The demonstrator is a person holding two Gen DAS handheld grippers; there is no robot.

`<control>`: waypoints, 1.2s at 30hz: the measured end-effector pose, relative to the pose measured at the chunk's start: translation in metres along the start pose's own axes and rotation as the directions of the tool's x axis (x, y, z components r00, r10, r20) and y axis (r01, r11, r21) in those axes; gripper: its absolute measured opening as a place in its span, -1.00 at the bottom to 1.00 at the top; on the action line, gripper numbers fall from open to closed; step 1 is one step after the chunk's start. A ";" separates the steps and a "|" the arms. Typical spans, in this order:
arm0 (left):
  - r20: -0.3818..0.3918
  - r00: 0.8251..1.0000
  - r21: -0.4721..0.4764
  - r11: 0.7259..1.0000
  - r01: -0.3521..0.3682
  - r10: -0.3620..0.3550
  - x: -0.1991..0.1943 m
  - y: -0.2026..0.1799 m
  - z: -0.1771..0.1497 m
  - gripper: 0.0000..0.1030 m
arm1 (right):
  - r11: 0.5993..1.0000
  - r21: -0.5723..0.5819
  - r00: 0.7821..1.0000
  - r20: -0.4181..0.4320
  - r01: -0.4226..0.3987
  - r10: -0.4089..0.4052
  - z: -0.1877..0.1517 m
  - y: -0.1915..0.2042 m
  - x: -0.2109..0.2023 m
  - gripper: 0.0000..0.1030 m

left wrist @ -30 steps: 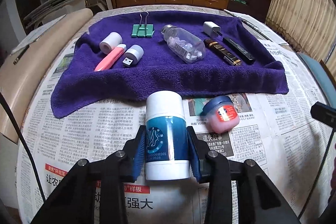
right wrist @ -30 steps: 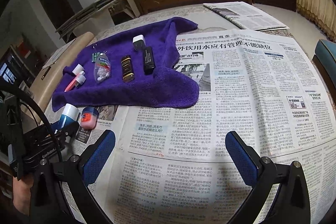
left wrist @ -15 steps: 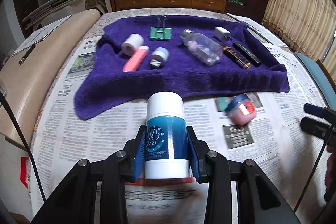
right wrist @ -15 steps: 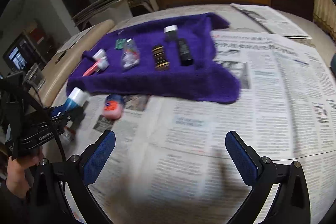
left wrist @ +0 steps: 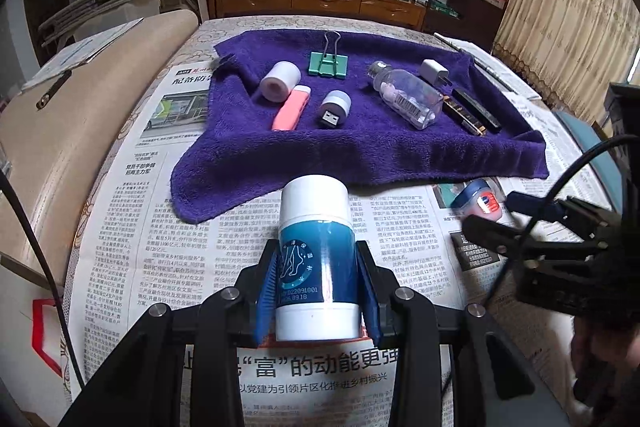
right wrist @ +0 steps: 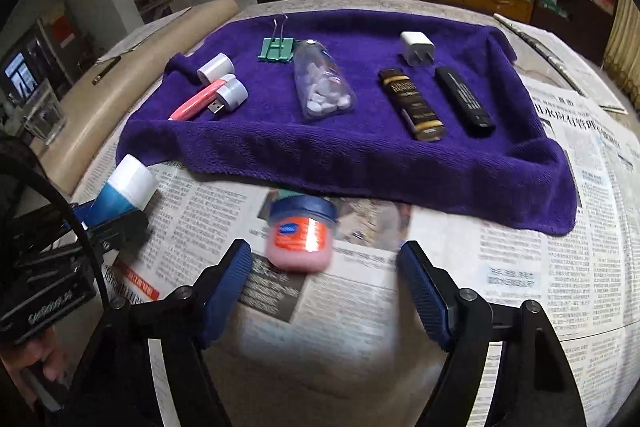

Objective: Organize rigid objects
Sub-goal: 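Grasp the Vaseline tin with the right tool, then place the stick container with the left tool while the right tool places the Vaseline tin on the towel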

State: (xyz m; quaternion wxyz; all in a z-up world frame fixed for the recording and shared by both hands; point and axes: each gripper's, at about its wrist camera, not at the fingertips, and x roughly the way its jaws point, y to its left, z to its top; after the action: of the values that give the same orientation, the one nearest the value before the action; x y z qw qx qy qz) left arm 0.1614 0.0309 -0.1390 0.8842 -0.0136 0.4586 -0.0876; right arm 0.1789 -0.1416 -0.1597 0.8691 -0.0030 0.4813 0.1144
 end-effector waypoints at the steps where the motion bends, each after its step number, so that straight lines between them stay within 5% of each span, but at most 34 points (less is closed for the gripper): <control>1: -0.001 1.000 -0.003 1.000 0.008 -0.008 0.000 0.001 0.000 -0.33 | 1.000 0.000 1.000 0.002 0.004 -0.004 0.001 0.003 0.001 0.45; 10: 0.016 1.000 0.010 1.000 0.010 -0.010 -0.010 0.002 -0.001 -0.33 | 0.992 -0.016 0.990 0.060 0.128 -0.127 -0.006 0.024 0.003 0.11; 14: 0.016 1.000 -0.007 1.000 0.013 -0.013 -0.012 0.008 0.001 -0.33 | 0.990 0.011 0.988 0.065 0.139 -0.139 -0.002 0.017 0.002 -0.27; 36: 0.044 0.995 -0.050 0.995 0.089 -0.087 -0.019 0.019 0.009 -0.33 | 0.998 0.040 0.997 0.061 0.055 -0.057 -0.021 -0.027 -0.025 -0.29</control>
State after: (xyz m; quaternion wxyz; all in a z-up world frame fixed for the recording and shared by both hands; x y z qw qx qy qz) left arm 0.1610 0.0525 -0.1202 0.8881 -0.0585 0.4413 -0.1143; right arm 0.1539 -0.1747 -0.1529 0.8863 0.0034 0.4559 0.0809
